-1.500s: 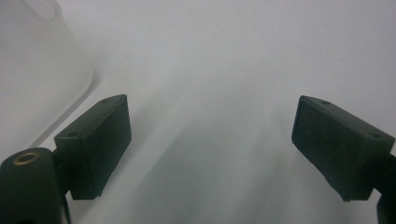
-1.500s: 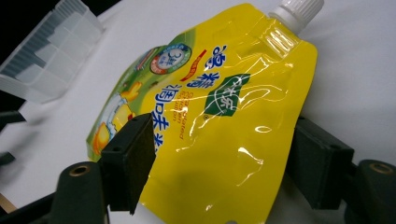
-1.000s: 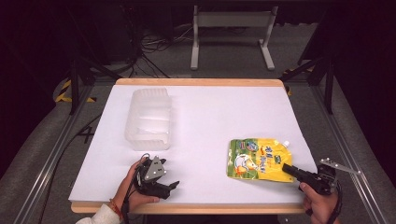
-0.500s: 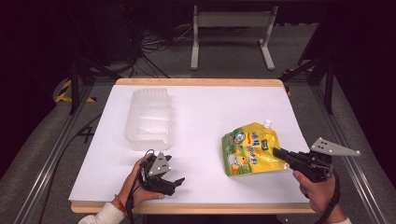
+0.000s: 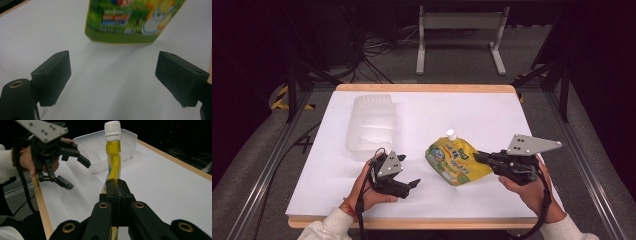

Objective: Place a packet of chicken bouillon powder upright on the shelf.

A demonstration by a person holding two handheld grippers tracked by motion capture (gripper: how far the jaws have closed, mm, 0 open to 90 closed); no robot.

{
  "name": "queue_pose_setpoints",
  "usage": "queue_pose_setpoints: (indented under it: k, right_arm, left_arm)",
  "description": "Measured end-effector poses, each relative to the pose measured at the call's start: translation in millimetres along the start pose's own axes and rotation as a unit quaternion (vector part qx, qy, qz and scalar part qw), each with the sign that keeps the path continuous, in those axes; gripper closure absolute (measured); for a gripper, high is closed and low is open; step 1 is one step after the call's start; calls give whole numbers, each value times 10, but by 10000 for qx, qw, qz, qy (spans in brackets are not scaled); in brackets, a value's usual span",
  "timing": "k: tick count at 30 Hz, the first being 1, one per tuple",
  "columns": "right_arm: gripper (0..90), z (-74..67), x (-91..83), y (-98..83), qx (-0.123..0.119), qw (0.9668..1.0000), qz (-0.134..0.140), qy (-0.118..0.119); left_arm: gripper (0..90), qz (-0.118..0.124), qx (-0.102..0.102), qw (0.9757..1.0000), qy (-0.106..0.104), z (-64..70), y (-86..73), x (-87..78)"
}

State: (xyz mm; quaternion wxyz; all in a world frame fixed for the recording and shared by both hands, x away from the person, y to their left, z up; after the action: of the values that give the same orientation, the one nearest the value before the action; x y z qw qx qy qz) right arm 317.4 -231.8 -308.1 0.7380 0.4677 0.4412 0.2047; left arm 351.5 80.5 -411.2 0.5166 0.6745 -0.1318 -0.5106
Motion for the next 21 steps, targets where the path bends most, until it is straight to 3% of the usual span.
queue_pose_setpoints:
  k: [5,9,13,15,17,18,21]
  right_arm:
    - [900,-54,182,179,-393,9991,-76,100]
    - [900,-79,284,294,-638,9978,-99,154]
    - [900,-87,351,389,-852,9962,-34,150]
    - [900,-86,384,426,-891,9959,8,158]
    - [900,-87,403,441,-904,9957,25,173]
    - [900,-86,453,472,-952,9953,18,152]
    - [900,-92,517,523,-1018,9947,13,113]
  left_arm:
    - [158,185,-50,9997,126,-69,147,10]
    - [196,262,-129,9996,66,-147,234,21]
    - [236,268,-81,9995,123,-180,273,30]
    - [271,244,-67,9988,415,-192,279,28]
    - [283,236,-28,9989,406,-194,277,22]
    - [404,183,53,9984,529,-196,273,12]
    - [500,145,-3,9981,606,-229,274,-7]
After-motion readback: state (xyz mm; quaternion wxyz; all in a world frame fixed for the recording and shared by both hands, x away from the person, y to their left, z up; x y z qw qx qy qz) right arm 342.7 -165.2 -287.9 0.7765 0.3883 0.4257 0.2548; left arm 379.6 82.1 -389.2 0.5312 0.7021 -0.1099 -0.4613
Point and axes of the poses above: each handheld gripper's, and its own axes: x roughly forward along the jaws, y roughly out of its top, z roughly to its right, the point moved 2 cm from there along x, roughly forward along the jaws, and after that the axes turned 9 degrees about -x, right-handed, at the moved point
